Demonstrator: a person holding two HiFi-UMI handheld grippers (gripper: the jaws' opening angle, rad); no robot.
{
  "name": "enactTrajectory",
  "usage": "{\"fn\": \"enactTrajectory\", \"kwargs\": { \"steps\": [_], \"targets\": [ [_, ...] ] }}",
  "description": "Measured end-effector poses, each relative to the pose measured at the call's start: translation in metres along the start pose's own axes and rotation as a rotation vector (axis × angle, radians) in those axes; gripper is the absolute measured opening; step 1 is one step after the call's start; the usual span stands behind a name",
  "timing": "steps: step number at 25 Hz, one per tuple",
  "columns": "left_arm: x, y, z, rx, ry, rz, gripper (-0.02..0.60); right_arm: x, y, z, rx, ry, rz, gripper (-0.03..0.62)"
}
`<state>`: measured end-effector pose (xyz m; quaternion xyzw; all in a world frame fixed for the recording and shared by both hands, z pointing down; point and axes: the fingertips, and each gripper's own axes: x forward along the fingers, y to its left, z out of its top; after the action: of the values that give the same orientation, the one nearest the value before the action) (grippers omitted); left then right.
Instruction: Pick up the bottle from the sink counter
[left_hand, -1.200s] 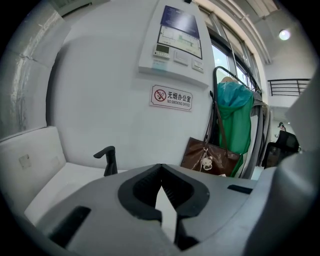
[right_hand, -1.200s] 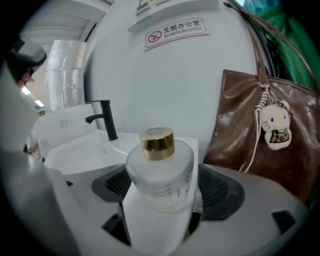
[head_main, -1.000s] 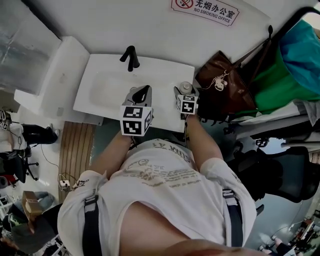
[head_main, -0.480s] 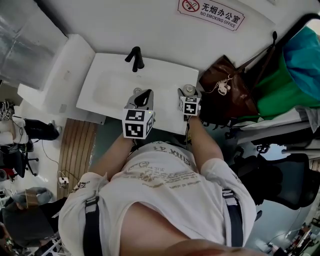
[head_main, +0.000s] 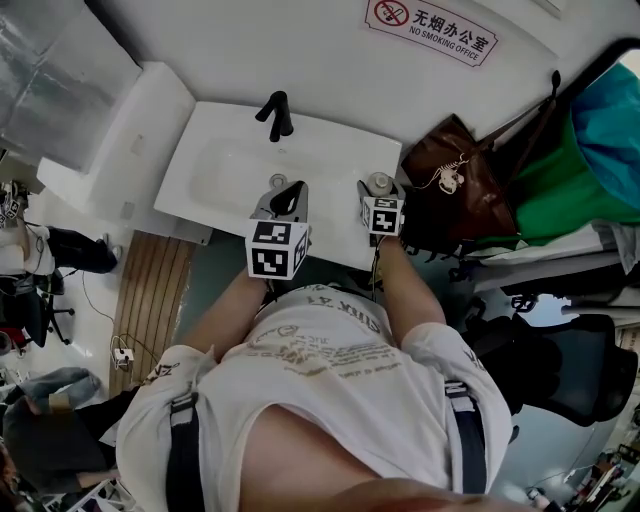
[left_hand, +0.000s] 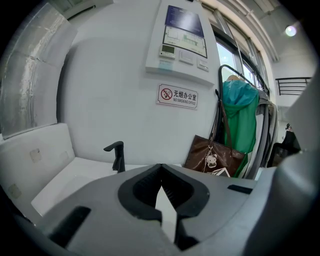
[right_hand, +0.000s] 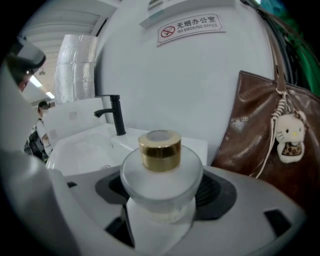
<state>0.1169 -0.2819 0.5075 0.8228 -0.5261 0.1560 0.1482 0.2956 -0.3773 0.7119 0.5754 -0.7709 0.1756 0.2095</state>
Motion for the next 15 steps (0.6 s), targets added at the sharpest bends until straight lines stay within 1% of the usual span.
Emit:
{"fn": "enactTrajectory", "kwargs": {
  "steps": [2,7,11,15],
  "targets": [
    [0.001,-0.001,-0.001,-0.001,0.002,-0.003,0.014,-0.003,0.001,-0.001,0.039,0.001,0.016,0.356],
    [0.003,-0.003,-0.001,-0.004,0.001,-0.013,0.014,-0.012,-0.002,0.002,0.066,0.000,0.010,0.356],
    [0.004,-0.004,-0.002,-0.008,-0.001,-0.019,0.014,-0.024,0.000,0.019,0.125,-0.067,0.040,0.356],
    [0.005,-0.001,-0.001,-0.013,-0.001,-0.019,0.014,-0.037,0.004,0.042,0.109,-0.118,0.044,0.356]
  ]
}}
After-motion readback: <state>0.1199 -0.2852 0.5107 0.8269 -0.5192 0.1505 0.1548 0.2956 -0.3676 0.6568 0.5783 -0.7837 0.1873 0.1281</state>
